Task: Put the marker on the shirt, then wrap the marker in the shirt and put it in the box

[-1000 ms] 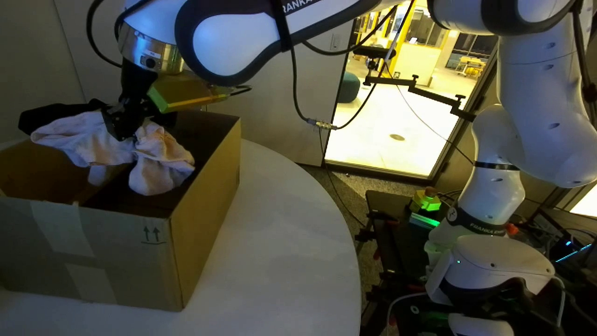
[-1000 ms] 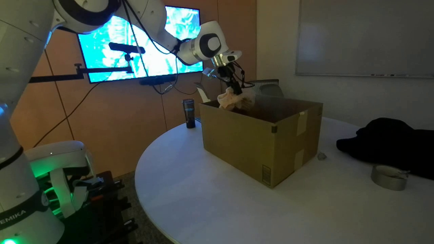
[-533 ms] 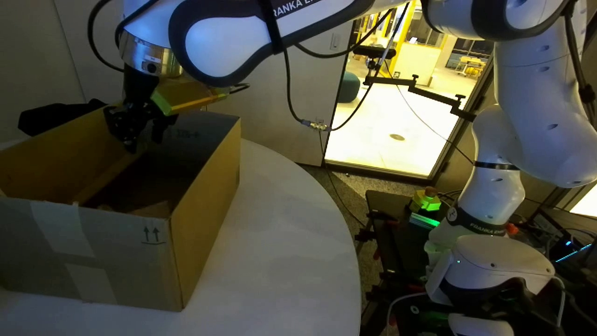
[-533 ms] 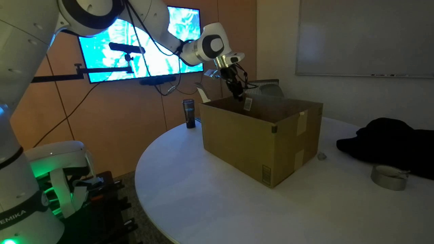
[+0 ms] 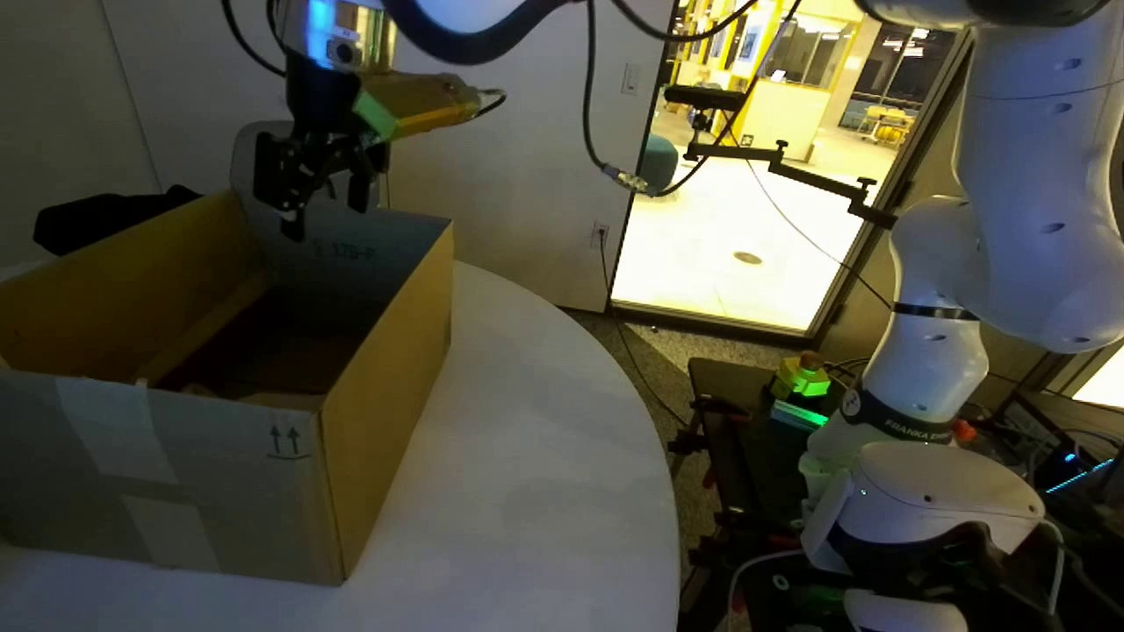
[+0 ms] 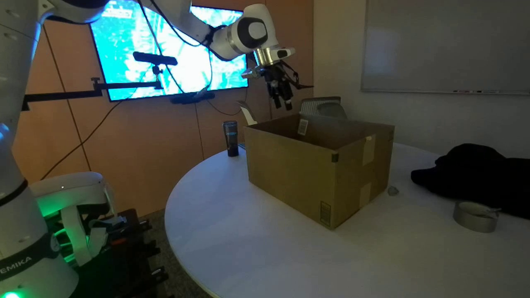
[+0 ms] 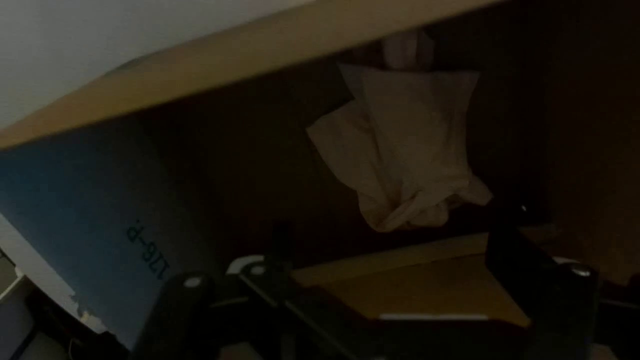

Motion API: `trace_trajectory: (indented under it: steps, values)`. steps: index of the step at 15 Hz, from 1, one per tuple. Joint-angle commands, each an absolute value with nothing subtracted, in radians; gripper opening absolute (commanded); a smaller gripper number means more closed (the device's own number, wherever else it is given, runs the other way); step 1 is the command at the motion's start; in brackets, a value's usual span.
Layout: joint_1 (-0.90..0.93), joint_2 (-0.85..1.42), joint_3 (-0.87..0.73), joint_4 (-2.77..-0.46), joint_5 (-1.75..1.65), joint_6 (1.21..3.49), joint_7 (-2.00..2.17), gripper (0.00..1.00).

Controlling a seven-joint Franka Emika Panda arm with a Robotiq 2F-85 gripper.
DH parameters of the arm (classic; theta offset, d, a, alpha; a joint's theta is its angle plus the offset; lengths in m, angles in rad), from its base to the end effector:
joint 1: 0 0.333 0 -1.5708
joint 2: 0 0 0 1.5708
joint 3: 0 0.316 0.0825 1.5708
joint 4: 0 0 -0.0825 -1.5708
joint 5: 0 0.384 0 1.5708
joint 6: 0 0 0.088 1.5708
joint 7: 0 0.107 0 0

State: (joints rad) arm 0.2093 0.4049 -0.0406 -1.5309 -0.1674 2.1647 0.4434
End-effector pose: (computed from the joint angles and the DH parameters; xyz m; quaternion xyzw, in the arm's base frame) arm 0.6891 0.1149 0.4475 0.9856 -0.0948 0.1332 0.0438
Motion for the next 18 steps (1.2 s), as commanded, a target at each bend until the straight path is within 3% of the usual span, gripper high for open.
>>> trace_trajectory:
  steps: [1,8,18]
  values:
    - [0.191,0.17,0.001,-1.74,-0.134,2.084,0.38,1.0]
    - [0.173,-0.209,0.075,-2.067,-0.062,1.98,0.354,1.0]
    - [0.171,-0.675,0.155,-2.533,0.021,2.0,0.342,1.0]
